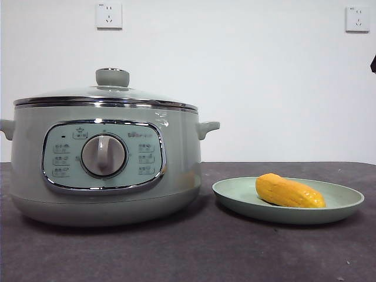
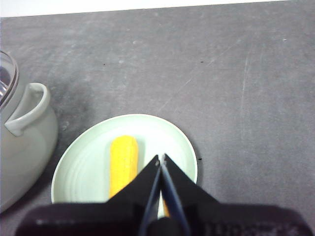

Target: Take the corn out from the steamer,put the corn on the plate,close the lid

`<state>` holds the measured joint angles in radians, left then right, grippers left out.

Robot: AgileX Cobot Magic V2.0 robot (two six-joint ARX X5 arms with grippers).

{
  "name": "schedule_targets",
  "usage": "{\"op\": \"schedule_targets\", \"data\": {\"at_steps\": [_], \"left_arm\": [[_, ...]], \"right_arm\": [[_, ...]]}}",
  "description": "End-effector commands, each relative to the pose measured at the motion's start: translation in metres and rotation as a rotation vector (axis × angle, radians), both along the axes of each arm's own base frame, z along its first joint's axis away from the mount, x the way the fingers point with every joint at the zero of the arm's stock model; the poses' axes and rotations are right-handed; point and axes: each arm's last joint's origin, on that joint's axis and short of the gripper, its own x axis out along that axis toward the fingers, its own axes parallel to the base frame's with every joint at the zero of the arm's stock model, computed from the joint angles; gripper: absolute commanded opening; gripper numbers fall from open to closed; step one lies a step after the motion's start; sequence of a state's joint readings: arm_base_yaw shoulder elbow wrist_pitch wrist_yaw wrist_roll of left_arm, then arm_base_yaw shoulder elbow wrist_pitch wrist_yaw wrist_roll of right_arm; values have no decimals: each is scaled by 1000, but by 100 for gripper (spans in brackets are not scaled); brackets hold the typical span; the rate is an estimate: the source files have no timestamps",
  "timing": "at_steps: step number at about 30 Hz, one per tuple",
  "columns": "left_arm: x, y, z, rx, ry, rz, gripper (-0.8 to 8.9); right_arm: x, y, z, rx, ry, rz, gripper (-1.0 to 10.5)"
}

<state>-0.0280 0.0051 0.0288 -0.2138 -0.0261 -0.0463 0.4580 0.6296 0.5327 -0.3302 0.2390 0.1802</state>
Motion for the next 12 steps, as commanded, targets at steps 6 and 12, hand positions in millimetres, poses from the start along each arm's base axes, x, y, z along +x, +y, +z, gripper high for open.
{"op": "schedule_targets", "data": {"at_steps": [6, 12], "left_arm": [[1, 0, -4, -9, 7, 3, -3], [1, 0, -5, -9, 8, 3, -3]], "right_arm": [[-13, -8, -1, -27, 10, -4, 1], [-28, -25, -13, 1, -134, -36, 1]]}}
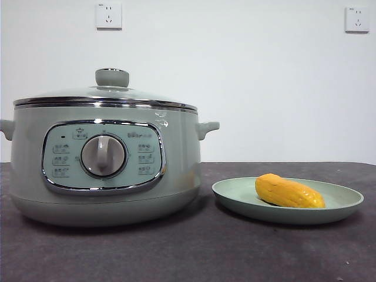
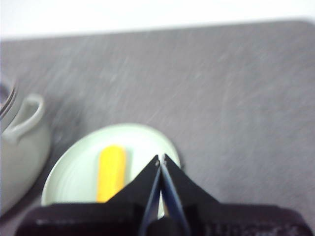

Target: Take the corn out from the steamer,put the corn on the plate,close the lid

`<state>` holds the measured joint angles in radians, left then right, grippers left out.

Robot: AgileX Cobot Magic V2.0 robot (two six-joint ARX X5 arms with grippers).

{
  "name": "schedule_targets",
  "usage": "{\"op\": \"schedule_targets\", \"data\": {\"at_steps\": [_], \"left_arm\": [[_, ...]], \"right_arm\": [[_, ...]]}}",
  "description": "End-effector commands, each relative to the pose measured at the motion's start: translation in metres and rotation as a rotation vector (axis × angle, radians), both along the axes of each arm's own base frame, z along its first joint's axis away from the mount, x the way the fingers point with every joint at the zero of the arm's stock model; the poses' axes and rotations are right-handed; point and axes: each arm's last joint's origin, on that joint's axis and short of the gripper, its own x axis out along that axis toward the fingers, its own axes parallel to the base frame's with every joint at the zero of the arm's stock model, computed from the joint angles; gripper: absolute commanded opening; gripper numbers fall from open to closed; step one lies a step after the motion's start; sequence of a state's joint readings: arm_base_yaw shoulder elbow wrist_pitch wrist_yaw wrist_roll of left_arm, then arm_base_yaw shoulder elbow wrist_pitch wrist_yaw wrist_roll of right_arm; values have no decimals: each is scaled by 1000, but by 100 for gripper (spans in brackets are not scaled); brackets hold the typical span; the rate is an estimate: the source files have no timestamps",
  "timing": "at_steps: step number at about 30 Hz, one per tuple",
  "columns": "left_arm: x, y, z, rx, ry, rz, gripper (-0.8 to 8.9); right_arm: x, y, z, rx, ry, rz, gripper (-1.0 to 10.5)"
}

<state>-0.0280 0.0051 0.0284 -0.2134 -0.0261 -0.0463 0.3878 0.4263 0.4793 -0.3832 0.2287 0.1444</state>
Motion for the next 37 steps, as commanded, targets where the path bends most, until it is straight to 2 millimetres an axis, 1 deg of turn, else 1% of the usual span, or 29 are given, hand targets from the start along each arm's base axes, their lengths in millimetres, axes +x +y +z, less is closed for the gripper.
{"op": "schedule_targets", "data": {"at_steps": [1, 4, 7, 11, 15, 17, 19, 22, 26, 37], "left_arm": [[1, 0, -4, -9, 7, 3, -3], [1, 0, -4, -9, 7, 2, -3], [1, 0, -4, -9, 7, 3, -3], [1, 0, -4, -9, 7, 3, -3], [1, 0, -4, -9, 7, 3, -3], [1, 0, -4, -9, 8, 3, -3], [1, 0, -4, -9, 7, 3, -3], [1, 0, -4, -9, 7, 3, -3], [1, 0, -4, -9, 7, 3, -3], [1, 0, -4, -9, 7, 3, -3]], "right_arm": [[-4, -7, -17, 1, -86, 32, 1], [-7, -13, -35, 10, -206, 99, 1], [-9, -17, -55, -11, -274, 100, 1], [-10, -22, -79, -21, -273, 48, 1], [-10, -23, -97, -26, -246, 33, 1], [-10, -24, -103, -33, -190, 32, 1], [-11, -24, -107, -42, -151, 34, 1], [-11, -23, -107, -37, -151, 37, 1], [-11, -23, -107, 23, -132, 22, 1], [-10, -23, -108, 20, -125, 20, 1]]}}
